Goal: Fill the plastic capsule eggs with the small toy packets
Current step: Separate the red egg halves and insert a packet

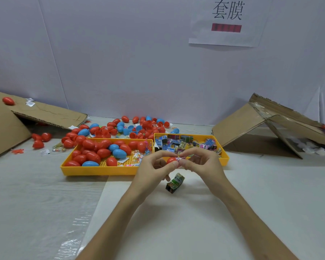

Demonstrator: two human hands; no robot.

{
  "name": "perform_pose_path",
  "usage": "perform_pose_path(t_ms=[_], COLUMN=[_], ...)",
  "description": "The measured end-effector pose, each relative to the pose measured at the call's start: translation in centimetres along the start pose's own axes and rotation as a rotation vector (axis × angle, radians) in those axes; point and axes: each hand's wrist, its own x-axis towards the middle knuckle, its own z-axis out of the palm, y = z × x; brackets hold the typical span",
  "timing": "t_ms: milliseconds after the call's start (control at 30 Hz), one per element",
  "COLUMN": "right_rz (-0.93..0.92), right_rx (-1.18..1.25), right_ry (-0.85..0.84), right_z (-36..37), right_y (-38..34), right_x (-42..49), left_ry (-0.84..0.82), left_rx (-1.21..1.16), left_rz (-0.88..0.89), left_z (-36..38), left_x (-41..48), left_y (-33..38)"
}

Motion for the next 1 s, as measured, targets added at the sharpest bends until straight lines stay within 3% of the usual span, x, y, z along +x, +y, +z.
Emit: perform_pose_path(t_ms=[200, 400, 700, 1000], right_rz=[-0.013, -0.176, -0.453, -0.514], right_rx=[-0.100, -0.263, -0.489, -0.514], right_ry=[0.066, 0.219, 0.196, 0.295], right_z=[0.2, 1.0, 2.6, 3.2], right_y=[-0.1, 0.3, 0.5, 0.9], right_x=[0.0, -0.2, -0.9, -1.0], left_ry=[-0.009, -0.007, 0.070, 0.114], left_rx=[0.049, 0.001, -0.262, -0.229], left_rz=[0.010, -0.053, -0.165, -0.091], left_z=[0.3, 0.2, 0.0, 0.6], left_x=[-0.1, 0.0, -0.1, -0.2], left_y=[-0.2, -0.2, 0.2, 0.1])
